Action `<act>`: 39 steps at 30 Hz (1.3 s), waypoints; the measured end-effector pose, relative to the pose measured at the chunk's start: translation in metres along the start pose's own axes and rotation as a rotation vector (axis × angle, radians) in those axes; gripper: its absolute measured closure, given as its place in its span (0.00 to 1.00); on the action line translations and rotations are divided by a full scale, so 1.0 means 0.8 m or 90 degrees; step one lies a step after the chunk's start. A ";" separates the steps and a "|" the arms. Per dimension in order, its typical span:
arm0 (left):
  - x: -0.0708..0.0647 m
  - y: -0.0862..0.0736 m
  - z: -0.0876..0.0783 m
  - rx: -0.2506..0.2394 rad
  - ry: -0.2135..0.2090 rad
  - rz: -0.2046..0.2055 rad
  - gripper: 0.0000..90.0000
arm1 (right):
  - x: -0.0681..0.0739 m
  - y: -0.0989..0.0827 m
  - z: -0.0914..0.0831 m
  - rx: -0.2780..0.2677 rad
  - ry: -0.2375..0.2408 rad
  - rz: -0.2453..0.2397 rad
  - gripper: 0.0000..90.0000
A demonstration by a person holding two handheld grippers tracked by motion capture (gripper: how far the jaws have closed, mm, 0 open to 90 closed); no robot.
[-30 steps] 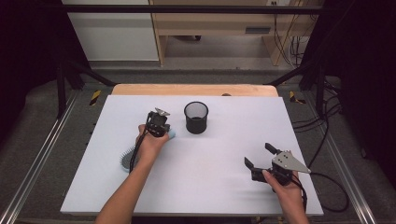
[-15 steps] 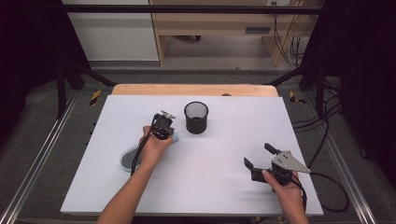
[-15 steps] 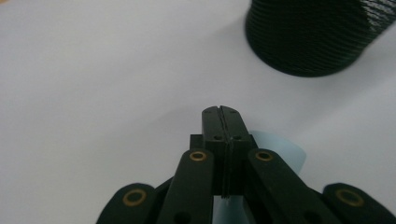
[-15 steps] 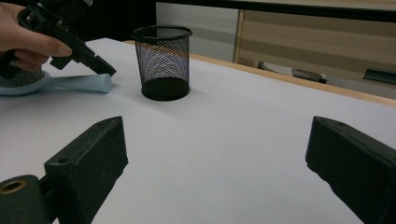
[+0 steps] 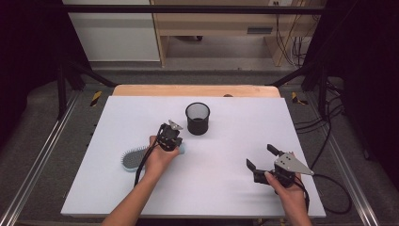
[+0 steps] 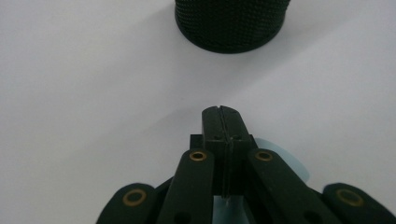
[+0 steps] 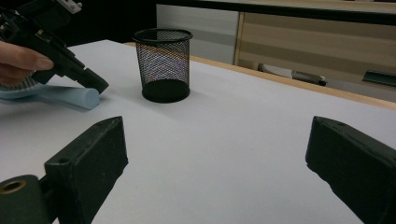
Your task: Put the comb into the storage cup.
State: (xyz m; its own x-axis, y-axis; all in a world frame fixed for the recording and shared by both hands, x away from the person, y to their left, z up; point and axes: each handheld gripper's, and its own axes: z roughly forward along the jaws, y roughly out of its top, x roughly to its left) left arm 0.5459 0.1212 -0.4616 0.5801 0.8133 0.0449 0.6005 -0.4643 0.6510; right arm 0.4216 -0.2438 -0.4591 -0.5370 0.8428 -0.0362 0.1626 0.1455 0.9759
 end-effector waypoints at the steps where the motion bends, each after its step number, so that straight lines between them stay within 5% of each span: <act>1: 0.000 -0.002 -0.001 -0.001 -0.002 -0.002 1.00 | 0.000 0.000 0.000 0.000 0.000 0.000 0.06; 24: -0.013 -0.027 -0.024 -0.019 -0.055 -0.032 1.00 | -0.001 0.002 -0.006 -0.006 0.001 -0.004 0.06; 39: -0.023 -0.040 -0.033 -0.021 -0.077 -0.026 1.00 | -0.001 0.003 -0.007 -0.006 0.001 -0.006 0.06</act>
State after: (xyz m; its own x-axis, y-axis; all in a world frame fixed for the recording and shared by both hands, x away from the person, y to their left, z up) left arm 0.5014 0.1305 -0.4633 0.6186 0.7823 -0.0725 0.6081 -0.4183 0.6747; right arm 0.4179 -0.2468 -0.4557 -0.5392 0.8410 -0.0452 0.1496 0.1484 0.9776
